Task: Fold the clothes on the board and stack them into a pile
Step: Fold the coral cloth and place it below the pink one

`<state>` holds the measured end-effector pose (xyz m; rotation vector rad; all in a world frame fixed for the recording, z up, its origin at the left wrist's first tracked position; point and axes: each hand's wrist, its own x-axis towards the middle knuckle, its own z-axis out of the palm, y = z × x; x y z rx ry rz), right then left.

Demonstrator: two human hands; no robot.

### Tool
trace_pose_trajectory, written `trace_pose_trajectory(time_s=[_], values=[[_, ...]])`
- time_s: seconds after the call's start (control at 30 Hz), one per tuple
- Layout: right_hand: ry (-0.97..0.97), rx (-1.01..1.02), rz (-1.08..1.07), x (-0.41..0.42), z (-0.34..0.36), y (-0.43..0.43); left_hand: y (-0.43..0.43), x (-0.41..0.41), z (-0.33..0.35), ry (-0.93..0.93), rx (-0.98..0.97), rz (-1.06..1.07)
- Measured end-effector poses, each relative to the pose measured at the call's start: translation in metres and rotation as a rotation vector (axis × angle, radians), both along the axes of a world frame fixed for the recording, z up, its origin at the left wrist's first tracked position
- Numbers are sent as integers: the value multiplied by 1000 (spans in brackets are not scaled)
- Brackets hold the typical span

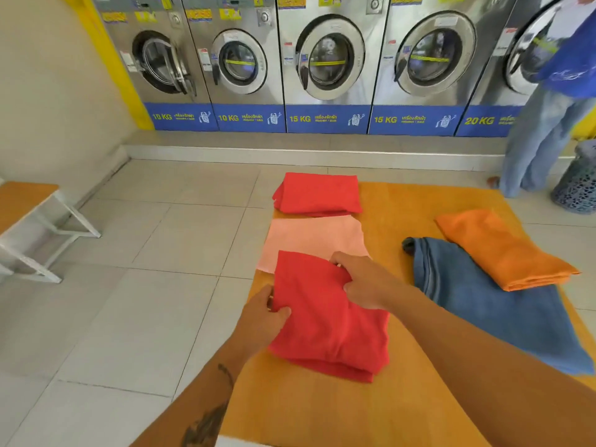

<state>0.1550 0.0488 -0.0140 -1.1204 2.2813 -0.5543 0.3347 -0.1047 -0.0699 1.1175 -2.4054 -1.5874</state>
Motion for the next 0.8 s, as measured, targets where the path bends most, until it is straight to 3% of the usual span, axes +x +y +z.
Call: trace_pose_trajectory(time_s=[0.2,0.43,0.57,0.8], values=[[240,134,4,41,-44,-37,-36,36,-24,-58,-68,53],[460,243,-43,76,-84,-16,-35,32,-41,-137,-359,-233],[353,274,-132,97,-95,1,-25,27,-45,-227,-408,-230],[218,311,-119,97,-89,1,-28,33,-58,-215,-604,-273]])
